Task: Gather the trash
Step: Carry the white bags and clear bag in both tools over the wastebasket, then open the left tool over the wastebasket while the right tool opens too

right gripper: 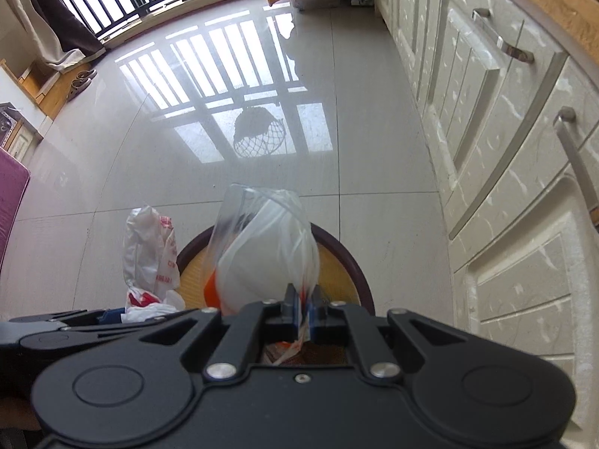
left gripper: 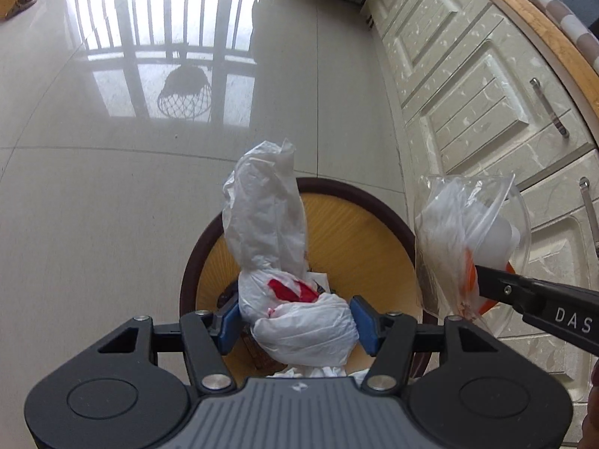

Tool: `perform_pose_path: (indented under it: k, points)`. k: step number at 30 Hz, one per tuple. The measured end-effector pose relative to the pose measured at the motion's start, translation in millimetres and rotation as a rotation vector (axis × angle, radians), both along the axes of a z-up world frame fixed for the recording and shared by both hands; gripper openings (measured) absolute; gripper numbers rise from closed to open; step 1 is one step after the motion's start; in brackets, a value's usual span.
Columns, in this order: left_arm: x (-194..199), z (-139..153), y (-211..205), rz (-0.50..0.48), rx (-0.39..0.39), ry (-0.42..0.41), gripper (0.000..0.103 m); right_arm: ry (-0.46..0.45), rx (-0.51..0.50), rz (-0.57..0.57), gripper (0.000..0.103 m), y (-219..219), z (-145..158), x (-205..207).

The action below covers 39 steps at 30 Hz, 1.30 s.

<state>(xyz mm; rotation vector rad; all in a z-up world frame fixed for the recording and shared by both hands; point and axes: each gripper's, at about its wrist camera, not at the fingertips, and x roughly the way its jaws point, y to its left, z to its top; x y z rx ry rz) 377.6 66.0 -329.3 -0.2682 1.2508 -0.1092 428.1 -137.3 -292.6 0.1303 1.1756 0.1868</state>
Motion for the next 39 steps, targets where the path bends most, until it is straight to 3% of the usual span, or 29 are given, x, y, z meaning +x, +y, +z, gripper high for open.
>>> perform_pose_path:
  k: [6, 13, 25, 31, 39]
  points:
    - [-1.3, -31.1, -1.1, 0.029, -0.027, 0.121, 0.061, 0.049, -0.006, 0.029, 0.005, 8.6, -14.7, 5.6]
    - [-6.9, -55.9, 5.8, 0.163, -0.072, 0.221, 0.061, 0.084, -0.015, 0.045, 0.005, 6.9, -23.4, 8.4]
    - [-7.7, -69.4, 9.1, 0.207, -0.087, 0.269, 0.062, 0.168, -0.003, 0.048, 0.006, 6.1, -39.1, 10.5]
    - [-1.5, -73.6, 3.3, 0.185, -0.062, 0.268, 0.062, 0.347, 0.088, -0.064, 0.006, -7.1, -68.1, 8.5]
    - [-0.2, -78.2, -1.7, 0.152, -0.046, 0.281, 0.063, 0.437, 0.074, -0.102, 0.013, -3.1, -81.2, 1.5]
